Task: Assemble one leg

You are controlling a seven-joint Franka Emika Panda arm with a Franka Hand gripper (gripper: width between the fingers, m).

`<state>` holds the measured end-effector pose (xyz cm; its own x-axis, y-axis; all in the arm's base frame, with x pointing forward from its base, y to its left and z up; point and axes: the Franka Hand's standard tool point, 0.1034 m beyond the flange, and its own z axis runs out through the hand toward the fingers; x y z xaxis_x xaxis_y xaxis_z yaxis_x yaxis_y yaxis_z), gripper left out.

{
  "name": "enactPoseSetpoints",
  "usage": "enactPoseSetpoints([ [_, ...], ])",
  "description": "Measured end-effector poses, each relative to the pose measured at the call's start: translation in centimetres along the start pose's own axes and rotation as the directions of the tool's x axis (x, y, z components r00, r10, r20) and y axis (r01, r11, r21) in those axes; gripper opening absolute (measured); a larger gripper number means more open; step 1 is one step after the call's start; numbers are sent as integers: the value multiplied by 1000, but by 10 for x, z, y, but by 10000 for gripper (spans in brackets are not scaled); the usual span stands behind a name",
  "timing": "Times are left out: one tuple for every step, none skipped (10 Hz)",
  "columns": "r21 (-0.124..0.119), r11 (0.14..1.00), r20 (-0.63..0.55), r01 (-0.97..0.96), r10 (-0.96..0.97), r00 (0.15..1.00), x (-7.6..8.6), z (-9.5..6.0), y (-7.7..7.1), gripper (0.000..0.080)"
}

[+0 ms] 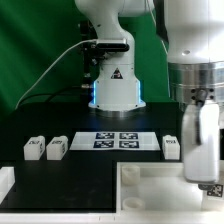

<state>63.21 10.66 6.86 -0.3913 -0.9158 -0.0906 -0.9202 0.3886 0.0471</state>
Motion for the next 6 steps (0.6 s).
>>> enactPoseSetpoints([
  [-1,1000,-1,-22,22,1000,0,0,0,293],
  [-3,1000,-4,-16,16,1000,0,0,1,293],
  [-5,1000,-5,10,-10,1000,1,0,1,293],
  [-6,1000,-6,14,-14,1000,1,1,1,403],
  [-6,999,-8,42,-42,999,1,1,2,403],
  [-1,991,-10,131,-131,991,0,3,4,538],
])
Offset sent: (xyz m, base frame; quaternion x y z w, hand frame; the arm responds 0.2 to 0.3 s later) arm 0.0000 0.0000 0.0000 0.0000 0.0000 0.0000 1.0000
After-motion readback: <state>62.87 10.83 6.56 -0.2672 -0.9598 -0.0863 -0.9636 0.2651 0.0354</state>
